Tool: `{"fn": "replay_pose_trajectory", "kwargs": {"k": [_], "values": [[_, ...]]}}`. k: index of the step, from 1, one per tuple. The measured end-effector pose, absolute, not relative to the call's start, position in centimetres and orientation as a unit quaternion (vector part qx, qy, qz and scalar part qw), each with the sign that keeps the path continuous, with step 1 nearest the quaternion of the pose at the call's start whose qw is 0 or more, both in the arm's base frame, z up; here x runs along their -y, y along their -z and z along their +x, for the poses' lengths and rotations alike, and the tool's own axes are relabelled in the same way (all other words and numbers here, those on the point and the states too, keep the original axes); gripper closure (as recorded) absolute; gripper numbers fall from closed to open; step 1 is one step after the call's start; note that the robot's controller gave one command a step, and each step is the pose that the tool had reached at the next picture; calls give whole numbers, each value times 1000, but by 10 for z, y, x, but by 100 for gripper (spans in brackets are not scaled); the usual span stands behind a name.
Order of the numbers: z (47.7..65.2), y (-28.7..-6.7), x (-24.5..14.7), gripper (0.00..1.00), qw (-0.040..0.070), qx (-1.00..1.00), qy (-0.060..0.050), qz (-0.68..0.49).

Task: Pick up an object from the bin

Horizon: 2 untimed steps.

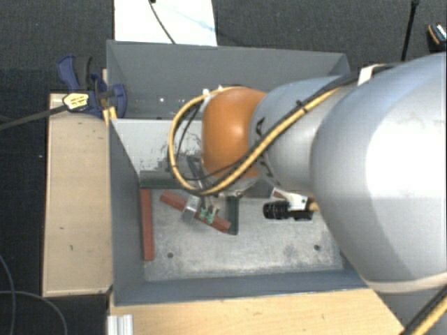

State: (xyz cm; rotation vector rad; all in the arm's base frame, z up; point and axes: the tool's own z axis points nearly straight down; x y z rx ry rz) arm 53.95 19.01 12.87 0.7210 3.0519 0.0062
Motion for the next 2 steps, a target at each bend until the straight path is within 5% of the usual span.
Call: {"fn": "replay_pose_trajectory", "kwargs": {"k": [1, 2], "values": [[540, -141, -190, 100, 2, -974, -1, 227], [542, -197, -190, 100, 3, -975, -2, 223]]}}
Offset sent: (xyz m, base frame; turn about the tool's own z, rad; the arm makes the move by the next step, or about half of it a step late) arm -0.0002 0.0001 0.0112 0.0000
